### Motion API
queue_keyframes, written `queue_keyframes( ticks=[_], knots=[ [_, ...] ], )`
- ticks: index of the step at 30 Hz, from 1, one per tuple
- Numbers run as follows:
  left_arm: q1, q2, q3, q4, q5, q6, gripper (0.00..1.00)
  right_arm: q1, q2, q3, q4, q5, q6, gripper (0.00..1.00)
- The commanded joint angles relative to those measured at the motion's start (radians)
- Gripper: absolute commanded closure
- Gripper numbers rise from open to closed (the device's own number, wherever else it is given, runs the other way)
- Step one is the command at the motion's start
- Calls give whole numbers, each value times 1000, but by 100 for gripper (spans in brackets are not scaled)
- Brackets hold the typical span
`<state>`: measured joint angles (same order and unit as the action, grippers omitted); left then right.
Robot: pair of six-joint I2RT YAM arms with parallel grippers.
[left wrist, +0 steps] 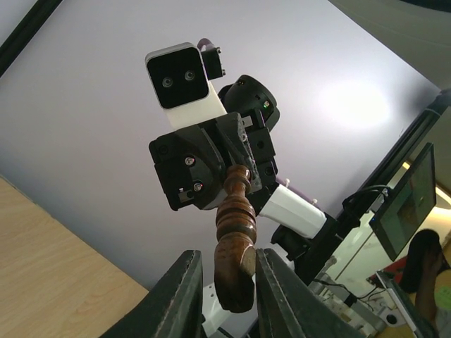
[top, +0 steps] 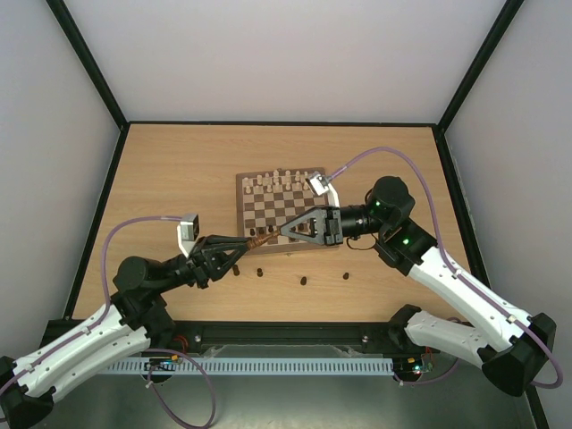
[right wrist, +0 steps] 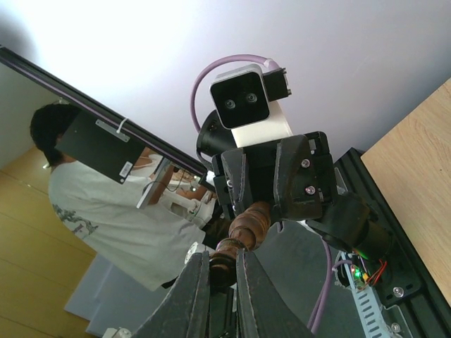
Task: Set up the chess pieces on the board
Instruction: Pick up the chess piece at the center of the board.
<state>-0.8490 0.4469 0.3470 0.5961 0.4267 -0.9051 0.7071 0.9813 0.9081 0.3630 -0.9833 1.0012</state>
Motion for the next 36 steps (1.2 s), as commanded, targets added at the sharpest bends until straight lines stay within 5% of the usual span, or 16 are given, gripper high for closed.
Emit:
queue_keyframes(
  ticks=[1, 6, 18, 27, 36],
  knots=[
    [-5, -3, 33, 41, 4, 9, 80, -3, -21, 18, -8, -19, -24, 97],
    [-5, -9, 32, 35, 1, 6, 92, -2, -24, 18, -22, -13, -34, 97],
    [-4, -66, 54, -77, -35, 28, 96, -3, -26, 36, -121, 34, -108, 99],
    [-4, -72, 138, -332, -123, 102, 96, -4, -21, 81, -293, 100, -230, 99],
    [-4, 81, 322, -672, -258, 173, 96, -5, 25, 125, -485, 189, -389, 99]
  ],
)
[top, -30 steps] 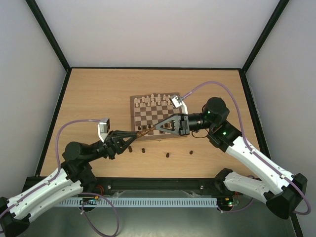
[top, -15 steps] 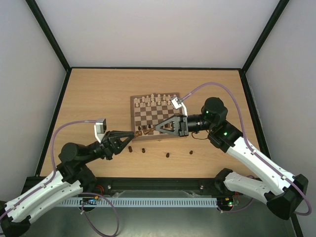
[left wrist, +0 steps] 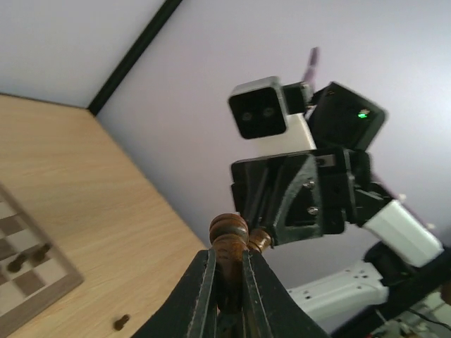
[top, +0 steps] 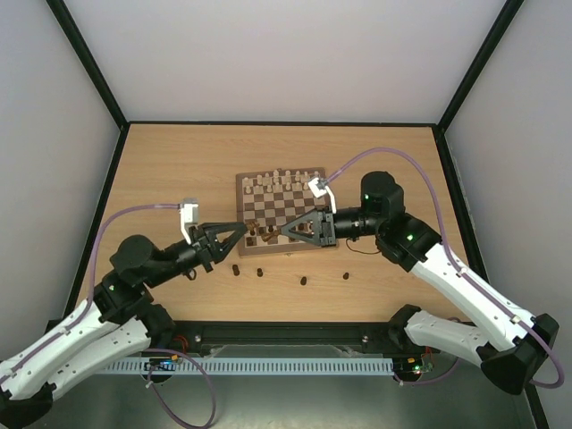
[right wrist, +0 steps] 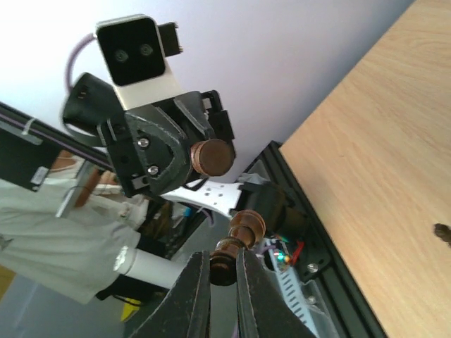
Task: Set up the chess pieces on the board
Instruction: Pick up the chess piece at the center of the board.
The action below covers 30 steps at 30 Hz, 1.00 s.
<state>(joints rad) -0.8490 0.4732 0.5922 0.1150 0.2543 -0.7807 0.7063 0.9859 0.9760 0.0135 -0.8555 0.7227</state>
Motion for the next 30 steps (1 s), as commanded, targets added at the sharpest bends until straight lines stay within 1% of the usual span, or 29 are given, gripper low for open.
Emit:
queue_keyframes(
  ticks=[1, 6, 12, 18, 22, 30],
  knots=[
    [-3, 83, 96, -228, -109, 58, 96, -4, 24, 64, -163, 82, -134, 99],
    [-3, 226, 208, -451, -246, 87, 96, -3, 41, 84, -296, 214, -222, 98],
    [-3, 390, 311, -578, -361, 131, 96, -3, 105, 95, -418, 378, -287, 98],
    [-3, 492, 375, -652, -459, 162, 96, 13, 213, 121, -502, 605, -335, 99],
    [-3, 514, 374, -665, -496, 166, 96, 55, 294, 142, -543, 791, -345, 99],
    [-2, 526, 348, -654, -520, 163, 96, 144, 424, 195, -533, 912, -341, 99]
  ],
)
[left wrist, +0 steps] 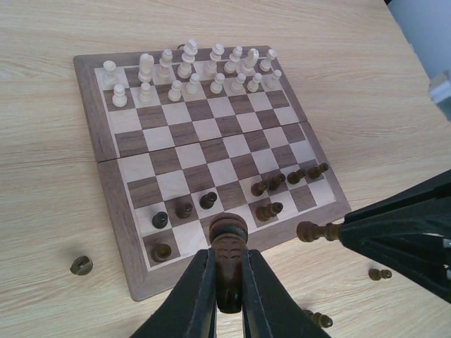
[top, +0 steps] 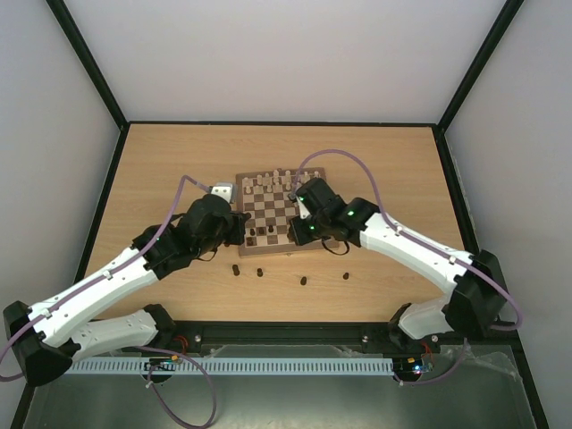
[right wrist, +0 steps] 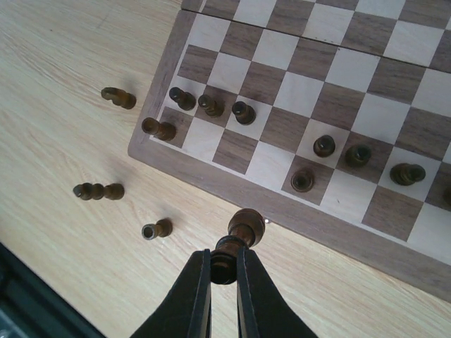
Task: Set up the chess pieces on the board
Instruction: Pick up the chess piece at the center of the board, then place the chess piece on the chessboard.
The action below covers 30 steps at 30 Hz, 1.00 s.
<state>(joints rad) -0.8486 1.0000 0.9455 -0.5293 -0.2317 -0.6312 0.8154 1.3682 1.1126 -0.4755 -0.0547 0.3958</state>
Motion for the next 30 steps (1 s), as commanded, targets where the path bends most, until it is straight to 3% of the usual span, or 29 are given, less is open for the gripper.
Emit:
queue_keyframes(
  ticks=[1, 9, 30],
  knots=[
    [-4, -2, -9, -7, -34, 13, 96, 43, 57, 66, -42, 115, -14, 99],
    [-3, -16, -25, -7, -44, 11, 96, 74, 158, 102, -34, 169, -12, 99],
    [5, -65, -77, 45, -19, 35, 95, 86, 282, 151, 36, 131, -10, 99]
  ],
)
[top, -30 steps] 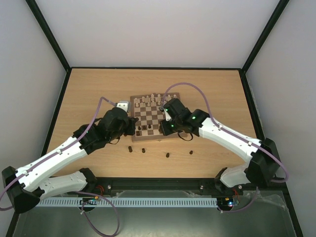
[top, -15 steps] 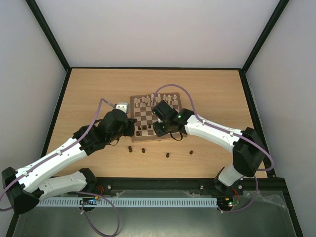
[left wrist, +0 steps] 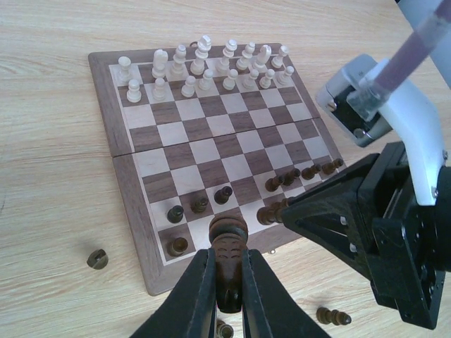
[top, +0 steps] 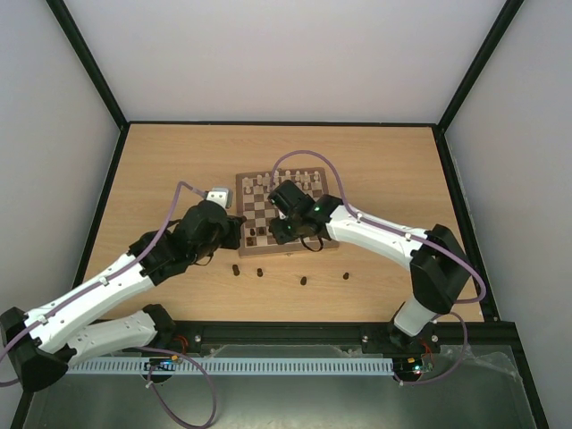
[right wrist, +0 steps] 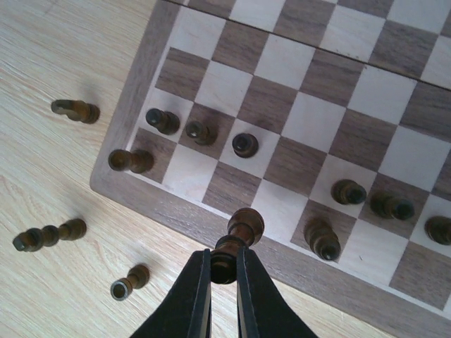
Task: Set up the chess pieces on the board
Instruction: Place the chess piece on the chessboard.
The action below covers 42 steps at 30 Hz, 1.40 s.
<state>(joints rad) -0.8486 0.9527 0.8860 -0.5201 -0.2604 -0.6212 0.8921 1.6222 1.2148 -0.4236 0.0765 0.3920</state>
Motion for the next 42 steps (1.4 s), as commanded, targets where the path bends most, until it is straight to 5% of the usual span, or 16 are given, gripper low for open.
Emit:
queue_keyframes(
  ticks=[1, 42],
  knots=[
    [7, -15, -15, 36, 12, 28, 95, 10, 27, 50, -15, -1, -6, 99],
    [63, -45, -74, 72, 68, 36, 95, 12, 87, 24, -5, 54, 1, 99]
  ],
)
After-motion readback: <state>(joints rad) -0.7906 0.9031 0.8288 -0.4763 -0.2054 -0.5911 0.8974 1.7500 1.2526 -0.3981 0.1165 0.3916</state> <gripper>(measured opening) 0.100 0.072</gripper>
